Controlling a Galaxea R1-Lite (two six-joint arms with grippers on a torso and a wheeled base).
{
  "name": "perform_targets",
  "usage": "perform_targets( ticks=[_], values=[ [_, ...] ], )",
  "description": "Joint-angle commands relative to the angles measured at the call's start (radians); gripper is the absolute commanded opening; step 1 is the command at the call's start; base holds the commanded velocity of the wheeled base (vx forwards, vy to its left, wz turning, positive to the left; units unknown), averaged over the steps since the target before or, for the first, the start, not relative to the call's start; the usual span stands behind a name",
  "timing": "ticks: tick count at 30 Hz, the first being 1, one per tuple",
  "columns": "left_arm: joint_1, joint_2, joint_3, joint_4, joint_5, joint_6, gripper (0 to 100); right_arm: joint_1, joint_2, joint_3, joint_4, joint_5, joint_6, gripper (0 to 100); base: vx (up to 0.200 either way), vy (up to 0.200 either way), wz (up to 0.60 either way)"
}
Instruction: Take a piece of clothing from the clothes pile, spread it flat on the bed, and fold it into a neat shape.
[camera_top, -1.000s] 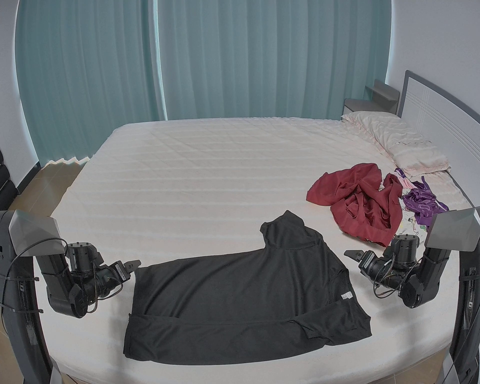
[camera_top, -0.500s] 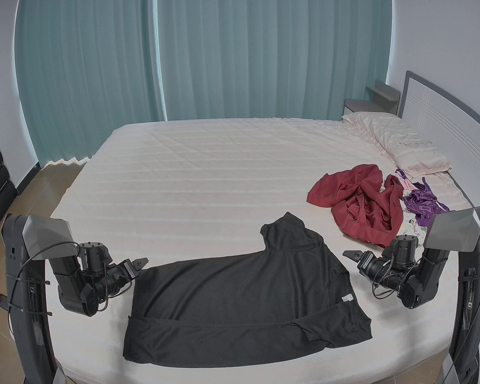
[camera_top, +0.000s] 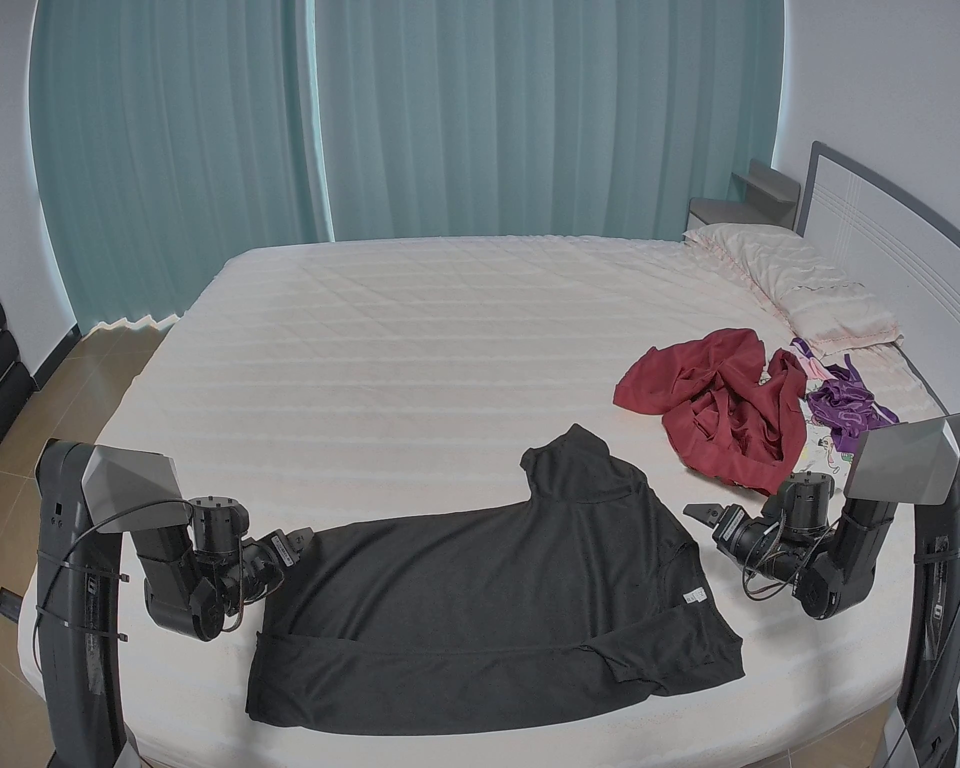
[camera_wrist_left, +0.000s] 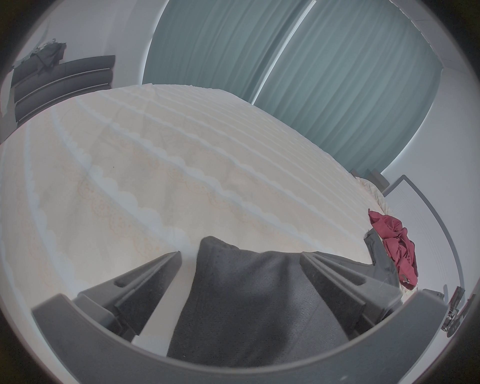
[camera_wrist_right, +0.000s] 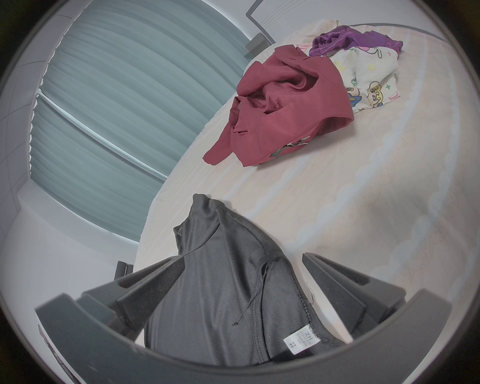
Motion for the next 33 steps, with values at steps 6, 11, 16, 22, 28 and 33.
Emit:
perform_targets(
  ticks=[6, 11, 16, 22, 28, 33],
  values=[
    [-0.002, 0.01, -0.01, -0.002, -0.001, -0.002, 0, 0.002, 0.001, -0.012, -0.001, 0.001, -0.018, 100, 0.0, 0.0, 0.0],
    [0.005, 0.015, -0.022, -0.005, 0.002, -0.007, 0, 0.049, 0.061, -0.078, 0.019, 0.007, -0.069, 100, 0.0, 0.0, 0.0],
    [0.012, 0.013, -0.022, -0.012, 0.01, -0.007, 0, 0.072, 0.079, -0.21, 0.153, -0.004, -0.141, 100, 0.0, 0.0, 0.0],
    [0.023, 0.018, -0.017, -0.063, 0.013, -0.014, 0, 0.086, 0.096, -0.396, 0.306, -0.079, -0.155, 100, 0.0, 0.0, 0.0],
    [0.037, 0.013, -0.02, -0.095, 0.013, -0.065, 0, 0.086, 0.145, -0.577, 0.457, -0.096, -0.29, 100, 0.0, 0.0, 0.0],
    [0.044, 0.016, -0.02, -0.105, 0.01, -0.074, 0, 0.089, 0.191, -0.718, 0.559, -0.101, -0.405, 100, 0.0, 0.0, 0.0]
  ],
)
